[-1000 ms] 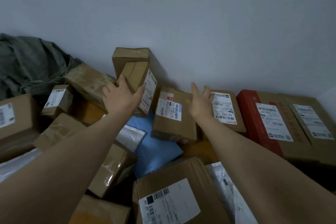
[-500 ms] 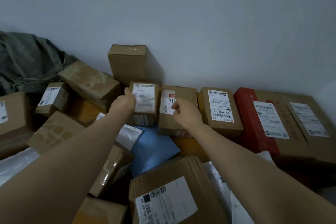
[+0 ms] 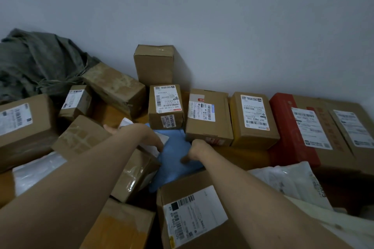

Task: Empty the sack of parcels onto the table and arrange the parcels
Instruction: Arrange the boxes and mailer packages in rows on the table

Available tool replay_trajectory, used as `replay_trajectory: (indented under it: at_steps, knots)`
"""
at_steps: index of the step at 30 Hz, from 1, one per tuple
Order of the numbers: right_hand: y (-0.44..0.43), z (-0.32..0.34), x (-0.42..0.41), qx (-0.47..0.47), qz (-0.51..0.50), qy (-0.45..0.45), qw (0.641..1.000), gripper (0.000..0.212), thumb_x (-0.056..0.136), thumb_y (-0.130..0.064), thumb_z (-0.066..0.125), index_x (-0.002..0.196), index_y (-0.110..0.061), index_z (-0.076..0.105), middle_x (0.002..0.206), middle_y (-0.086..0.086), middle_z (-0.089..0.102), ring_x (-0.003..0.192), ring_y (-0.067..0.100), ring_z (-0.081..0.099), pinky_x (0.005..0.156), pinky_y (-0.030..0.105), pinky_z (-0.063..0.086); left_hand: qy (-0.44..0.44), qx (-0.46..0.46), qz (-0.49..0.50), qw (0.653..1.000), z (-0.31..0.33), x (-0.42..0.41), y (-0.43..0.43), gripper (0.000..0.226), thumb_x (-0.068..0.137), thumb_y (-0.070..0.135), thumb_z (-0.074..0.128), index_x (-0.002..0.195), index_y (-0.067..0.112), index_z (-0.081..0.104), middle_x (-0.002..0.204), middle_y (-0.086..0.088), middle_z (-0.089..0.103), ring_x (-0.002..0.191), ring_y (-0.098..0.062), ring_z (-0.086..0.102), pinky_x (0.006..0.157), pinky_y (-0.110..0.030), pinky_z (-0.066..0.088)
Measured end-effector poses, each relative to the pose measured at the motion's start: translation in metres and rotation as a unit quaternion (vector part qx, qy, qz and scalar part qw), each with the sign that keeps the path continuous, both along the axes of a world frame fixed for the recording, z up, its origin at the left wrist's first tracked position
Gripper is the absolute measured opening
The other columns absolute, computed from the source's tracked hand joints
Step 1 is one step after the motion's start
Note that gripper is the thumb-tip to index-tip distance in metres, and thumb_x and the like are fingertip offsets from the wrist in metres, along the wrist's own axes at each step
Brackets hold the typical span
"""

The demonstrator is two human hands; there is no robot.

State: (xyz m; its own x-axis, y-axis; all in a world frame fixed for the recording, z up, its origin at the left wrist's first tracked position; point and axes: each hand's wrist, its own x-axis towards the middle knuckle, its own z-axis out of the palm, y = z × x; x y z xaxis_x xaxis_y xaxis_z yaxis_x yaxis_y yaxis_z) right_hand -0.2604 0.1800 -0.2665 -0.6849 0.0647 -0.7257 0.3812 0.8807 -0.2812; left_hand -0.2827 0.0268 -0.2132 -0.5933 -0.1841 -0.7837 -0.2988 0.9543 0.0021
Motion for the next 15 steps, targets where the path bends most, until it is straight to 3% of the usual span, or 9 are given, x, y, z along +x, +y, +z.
replay_trajectory:
  at_steps: [2, 4, 6, 8, 11, 13, 15]
  knots:
    - [-0.001, 0.000, 0.003, -0.009, -0.024, 0.012, 1.000, 0.051, 0.081, -0.026, 0.072, 0.123, -0.012, 0.049, 0.125, 0.011, 0.054, 0.115, 0.028, 0.052, 0.094, 0.038, 0.045, 0.005, -0.016, -0.018, 1.000, -0.004, 0.003, -0.007, 0.082, 0.074, 0.055, 0.067, 0.138, 0.011, 0.041, 0.128, -0.009, 0.053, 0.118, -0.025, 0.051, 0.103, -0.035, 0.041]
    - [-0.002, 0.006, 0.003, -0.035, -0.054, 0.030, 0.997, 0.042, 0.082, -0.020, 0.071, 0.117, -0.009, 0.051, 0.119, 0.011, 0.056, 0.109, 0.027, 0.055, 0.090, 0.035, 0.048, 0.012, -0.044, -0.012, 0.999, -0.004, 0.007, -0.015, 0.111, 0.049, 0.069, 0.073, 0.141, 0.017, 0.036, 0.133, -0.010, 0.048, 0.123, -0.029, 0.046, 0.104, -0.041, 0.040]
    - [-0.004, 0.018, 0.002, -0.092, -0.103, 0.039, 0.990, 0.043, 0.082, -0.013, 0.070, 0.120, -0.005, 0.050, 0.118, 0.014, 0.054, 0.109, 0.029, 0.055, 0.091, 0.038, 0.050, 0.027, -0.067, 0.010, 0.997, -0.013, 0.006, -0.026, 0.143, 0.017, 0.076, 0.071, 0.144, 0.025, 0.027, 0.142, -0.012, 0.039, 0.130, -0.035, 0.038, 0.106, -0.048, 0.036]
    - [-0.005, 0.033, 0.002, -0.161, -0.173, 0.036, 0.971, 0.045, 0.083, -0.006, 0.065, 0.124, -0.002, 0.047, 0.117, 0.016, 0.049, 0.109, 0.032, 0.052, 0.089, 0.043, 0.053, 0.040, -0.076, 0.011, 0.996, -0.022, 0.003, -0.035, 0.155, 0.006, 0.077, 0.064, 0.147, 0.027, 0.024, 0.148, -0.015, 0.031, 0.134, -0.037, 0.031, 0.108, -0.051, 0.032]
    - [-0.007, 0.058, 0.004, -0.225, -0.234, 0.040, 0.945, 0.031, 0.089, 0.000, 0.055, 0.118, -0.004, 0.044, 0.107, 0.015, 0.043, 0.089, 0.031, 0.051, 0.079, 0.042, 0.056, 0.071, -0.086, 0.007, 0.994, 0.004, 0.018, -0.033, 0.145, 0.023, 0.085, 0.064, 0.147, 0.021, 0.026, 0.154, -0.019, 0.014, 0.140, -0.040, 0.014, 0.112, -0.053, 0.021]
    - [-0.007, 0.073, 0.005, -0.214, -0.217, 0.069, 0.950, 0.025, 0.089, -0.001, 0.055, 0.112, -0.002, 0.045, 0.100, 0.015, 0.045, 0.075, 0.028, 0.051, 0.072, 0.039, 0.058, 0.106, -0.072, -0.009, 0.992, 0.018, 0.023, -0.032, 0.114, 0.053, 0.078, 0.066, 0.144, 0.019, 0.032, 0.153, -0.018, 0.019, 0.139, -0.038, 0.015, 0.112, -0.046, 0.019]
    - [-0.006, 0.094, 0.006, -0.195, -0.190, 0.105, 0.956, 0.019, 0.089, -0.002, 0.055, 0.106, 0.000, 0.047, 0.096, 0.015, 0.046, 0.071, 0.027, 0.050, 0.061, 0.036, 0.058, 0.124, -0.053, -0.019, 0.991, 0.028, 0.027, -0.033, 0.096, 0.067, 0.068, 0.066, 0.142, 0.015, 0.035, 0.148, -0.015, 0.032, 0.136, -0.035, 0.026, 0.111, -0.042, 0.020]
